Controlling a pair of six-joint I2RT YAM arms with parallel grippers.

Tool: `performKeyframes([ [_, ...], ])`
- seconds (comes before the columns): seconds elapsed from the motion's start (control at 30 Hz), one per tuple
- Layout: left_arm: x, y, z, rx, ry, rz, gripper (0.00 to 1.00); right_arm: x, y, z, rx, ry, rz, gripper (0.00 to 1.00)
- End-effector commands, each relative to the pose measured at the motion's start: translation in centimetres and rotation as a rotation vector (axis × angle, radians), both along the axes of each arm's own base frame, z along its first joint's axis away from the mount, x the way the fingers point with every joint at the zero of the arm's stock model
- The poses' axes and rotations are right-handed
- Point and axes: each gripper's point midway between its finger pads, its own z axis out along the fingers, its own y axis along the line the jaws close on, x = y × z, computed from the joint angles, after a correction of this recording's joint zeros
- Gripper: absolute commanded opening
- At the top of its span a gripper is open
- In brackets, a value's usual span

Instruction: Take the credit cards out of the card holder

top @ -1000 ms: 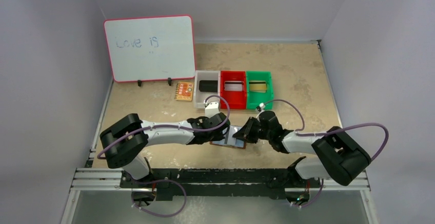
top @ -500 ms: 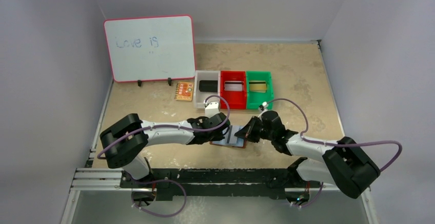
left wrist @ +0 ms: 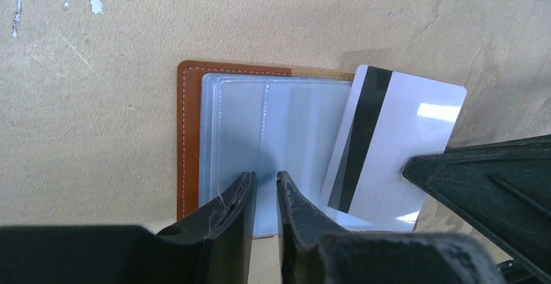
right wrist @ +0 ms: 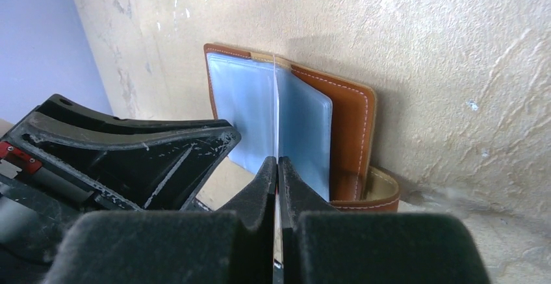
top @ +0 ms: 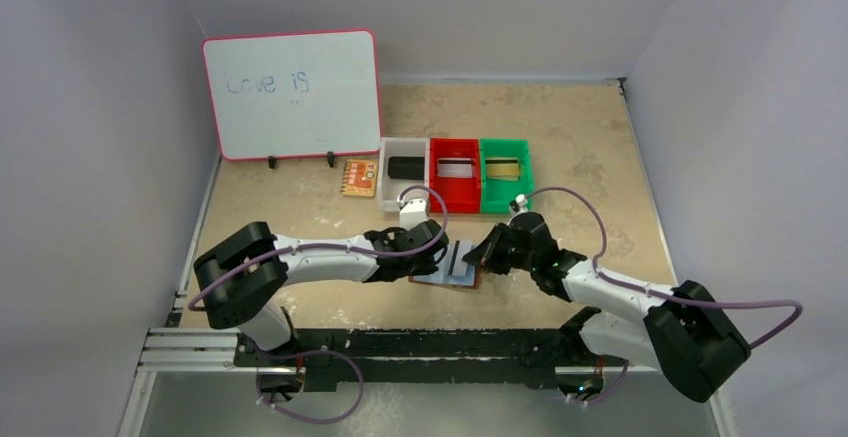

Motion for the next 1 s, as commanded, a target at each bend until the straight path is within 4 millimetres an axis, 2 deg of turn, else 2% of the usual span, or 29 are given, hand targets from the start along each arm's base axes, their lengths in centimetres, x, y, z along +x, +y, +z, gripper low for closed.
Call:
performKeyframes([
  [0.0, -0.6, 1.0, 0.1, 0.029, 0.019, -0.001, 0.21, 1.0, -0.4, 1.1, -0.032, -0.054, -0.016, 0.00],
  [0.17, -0.3, 1.2, 1.0, 0.019, -0.006, 0.013, 0.23, 1.2, -0.9, 2.0, -0.039, -0.084, -0.031, 0.00],
  [0.3, 0.1, 1.7, 2.3, -0.009, -0.051, 0.031, 0.36, 1.4, -1.2, 2.8, -0.031, -0.121, -0.050, 0.00],
  [0.43, 0.6, 2.4, 3.6, -0.024, -0.095, 0.057, 0.43, 1.5, -1.2, 4.1, 0.012, -0.185, -0.055, 0.00],
  [0.6, 1.1, 3.0, 5.7, -0.070, -0.157, 0.087, 0.51, 1.5, -0.2, 7.2, 0.130, -0.339, -0.002, 0.00],
  [0.8, 2.5, 3.0, 8.3, -0.185, -0.201, 0.066, 0.55, 0.4, 1.0, 9.1, 0.245, -0.467, 0.091, 0.00],
  [0.9, 3.6, 4.5, 7.6, -0.228, -0.160, 0.077, 0.55, 0.0, 1.6, 9.5, 0.271, -0.478, 0.130, 0.00],
  [0.97, 4.2, 5.2, 7.8, -0.278, -0.154, 0.074, 0.55, -0.3, 2.1, 9.6, 0.282, -0.480, 0.167, 0.00],
])
